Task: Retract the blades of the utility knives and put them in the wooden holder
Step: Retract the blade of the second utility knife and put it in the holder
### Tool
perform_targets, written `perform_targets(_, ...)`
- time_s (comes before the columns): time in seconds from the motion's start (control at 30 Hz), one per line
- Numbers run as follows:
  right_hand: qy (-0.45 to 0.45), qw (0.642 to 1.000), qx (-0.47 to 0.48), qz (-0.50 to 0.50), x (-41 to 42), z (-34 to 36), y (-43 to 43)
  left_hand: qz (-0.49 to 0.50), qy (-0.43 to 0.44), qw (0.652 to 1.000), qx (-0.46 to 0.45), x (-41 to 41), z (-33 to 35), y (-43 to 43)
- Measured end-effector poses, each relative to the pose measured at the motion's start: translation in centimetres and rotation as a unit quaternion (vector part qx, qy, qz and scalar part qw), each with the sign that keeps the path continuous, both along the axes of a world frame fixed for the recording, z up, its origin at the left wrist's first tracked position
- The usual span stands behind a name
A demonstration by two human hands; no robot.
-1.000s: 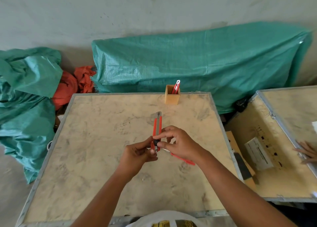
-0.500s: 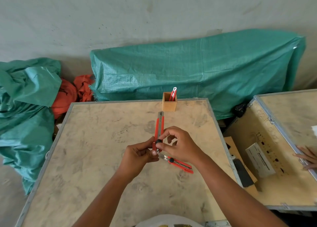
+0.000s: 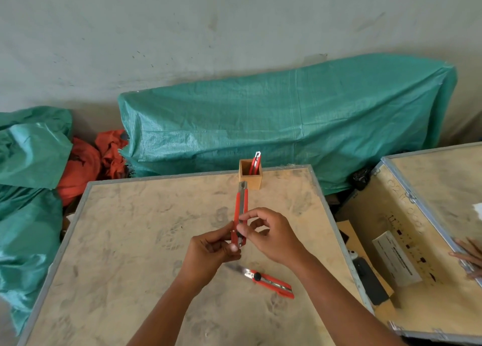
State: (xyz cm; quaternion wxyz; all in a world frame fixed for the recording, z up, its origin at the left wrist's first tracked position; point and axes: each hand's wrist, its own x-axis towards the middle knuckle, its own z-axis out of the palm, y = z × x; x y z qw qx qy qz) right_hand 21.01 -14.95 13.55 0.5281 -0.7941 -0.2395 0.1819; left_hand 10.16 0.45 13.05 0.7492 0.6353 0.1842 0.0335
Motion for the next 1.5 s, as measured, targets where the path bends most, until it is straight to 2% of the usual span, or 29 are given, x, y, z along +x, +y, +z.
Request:
perform_targets(0.07, 0.024, 1.0, 0.015, -0.009, 2.0, 0.0, 0.4, -0.006, -0.002, 1.0, 0.007, 1.7, -0.1, 0.4)
perform_targets(0.23, 0.016, 0.999, 0.008, -0.048, 8.1, 0.2, 1.6, -0.025, 0.001, 0.999, 0.036, 7.9, -0.8, 2.1)
perform_targets(0.4, 0.006, 0.995, 0.019, -0.094, 15.1, -0.3, 3.3, -0.024, 0.021, 0.99, 0.138, 15.9, -1.8, 4.4)
perform_targets(0.53, -0.048, 0.987, 0.0, -0.151, 20.1, -2.9, 5.4, -0.007, 0.052, 0.959, 0.279, 21.5, -3.9, 5.6)
perform_targets(0.7, -0.162, 0.973, -0.039, -0.158, 23.2, -7.4, 8.3, -0.057, 0.125, 0.924, 0.356, 25.6, -7.0, 6.0)
perform_targets(0.8, -0.198, 0.969, -0.069, -0.132, 23.7, -9.5, 9.2, -0.073, 0.144, 0.918, 0.363, 26.4, -8.2, 5.8)
perform_targets(1.03, -0.193, 0.968, -0.115, -0.109, 23.4, -11.6, 9.9, -0.048, 0.133, 0.923, 0.359, 26.3, -10.7, 5.8)
perform_targets(1.3, -0.179, 0.973, -0.096, -0.104, 22.6, -10.5, 8.8, -0.029, 0.152, 0.931, 0.331, 25.4, -9.6, 5.6)
perform_targets(1.5, -0.175, 0.978, -0.097, -0.062, 18.3, -8.4, 5.8, 0.03, 0.175, 0.939, 0.296, 19.9, -7.7, 4.0)
